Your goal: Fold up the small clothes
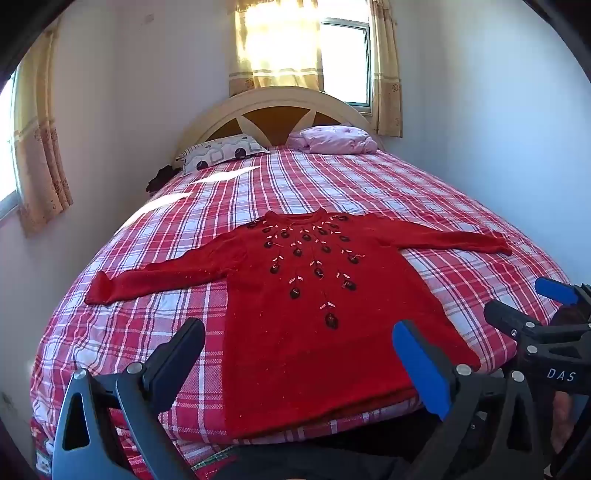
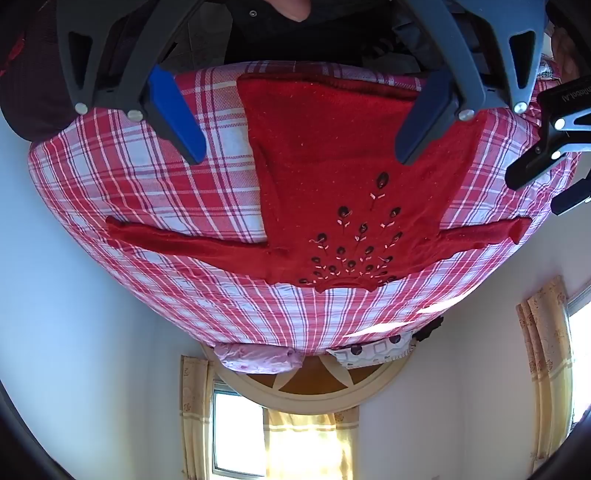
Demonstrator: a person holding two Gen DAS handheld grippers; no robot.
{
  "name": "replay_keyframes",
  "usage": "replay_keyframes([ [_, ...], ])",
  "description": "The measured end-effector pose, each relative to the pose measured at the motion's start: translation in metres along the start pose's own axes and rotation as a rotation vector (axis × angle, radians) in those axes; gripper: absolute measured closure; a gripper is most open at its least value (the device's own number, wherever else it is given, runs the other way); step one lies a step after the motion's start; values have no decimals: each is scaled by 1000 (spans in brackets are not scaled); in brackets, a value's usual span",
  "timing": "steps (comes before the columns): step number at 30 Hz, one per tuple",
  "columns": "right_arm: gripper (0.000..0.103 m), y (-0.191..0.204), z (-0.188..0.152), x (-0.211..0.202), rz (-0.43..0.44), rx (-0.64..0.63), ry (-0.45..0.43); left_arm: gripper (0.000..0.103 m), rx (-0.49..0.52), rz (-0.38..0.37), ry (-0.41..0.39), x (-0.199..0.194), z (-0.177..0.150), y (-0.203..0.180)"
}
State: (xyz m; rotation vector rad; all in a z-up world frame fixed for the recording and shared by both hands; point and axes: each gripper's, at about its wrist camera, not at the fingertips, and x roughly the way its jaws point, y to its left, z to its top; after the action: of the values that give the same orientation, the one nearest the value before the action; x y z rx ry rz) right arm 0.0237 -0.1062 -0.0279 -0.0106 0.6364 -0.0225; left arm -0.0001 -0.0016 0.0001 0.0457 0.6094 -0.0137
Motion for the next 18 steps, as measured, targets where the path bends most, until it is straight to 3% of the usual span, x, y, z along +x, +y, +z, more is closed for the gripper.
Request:
replay_keyframes([
  [6, 0, 0, 0, 1, 2, 2, 0, 1, 27, 1, -9, 4, 0, -4],
  [7, 0, 0, 0, 1, 2, 2, 0, 1, -13, 16, -21, -4, -4, -3],
  [18, 0, 0, -1, 1, 4, 5, 0, 1, -19, 7, 0, 0, -2, 2],
])
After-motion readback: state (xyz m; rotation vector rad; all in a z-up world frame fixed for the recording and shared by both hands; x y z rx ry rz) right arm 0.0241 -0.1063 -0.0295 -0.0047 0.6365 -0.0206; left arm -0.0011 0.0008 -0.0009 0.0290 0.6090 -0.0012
